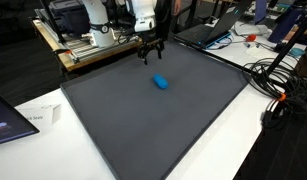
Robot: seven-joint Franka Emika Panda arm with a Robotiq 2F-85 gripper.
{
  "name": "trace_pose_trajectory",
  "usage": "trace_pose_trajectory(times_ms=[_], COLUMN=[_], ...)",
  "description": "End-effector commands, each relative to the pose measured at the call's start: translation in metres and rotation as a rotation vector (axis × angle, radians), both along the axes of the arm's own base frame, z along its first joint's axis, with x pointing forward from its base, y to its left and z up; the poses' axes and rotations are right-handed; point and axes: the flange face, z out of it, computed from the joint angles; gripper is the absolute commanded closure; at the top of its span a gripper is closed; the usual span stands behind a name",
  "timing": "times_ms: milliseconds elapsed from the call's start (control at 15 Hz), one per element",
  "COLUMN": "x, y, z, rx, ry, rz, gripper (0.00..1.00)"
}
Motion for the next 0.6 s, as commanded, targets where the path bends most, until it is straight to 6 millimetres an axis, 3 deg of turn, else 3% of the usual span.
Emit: trace_pose_trajectory(times_ms=[0,533], x=[0.022,0.076], y=[0.0,-0.011], z=[0.014,0.068], rx=[-0.009,-0.043], ry=[0.018,0.117], rz=[-0.02,-0.084], gripper=[0.0,0.0])
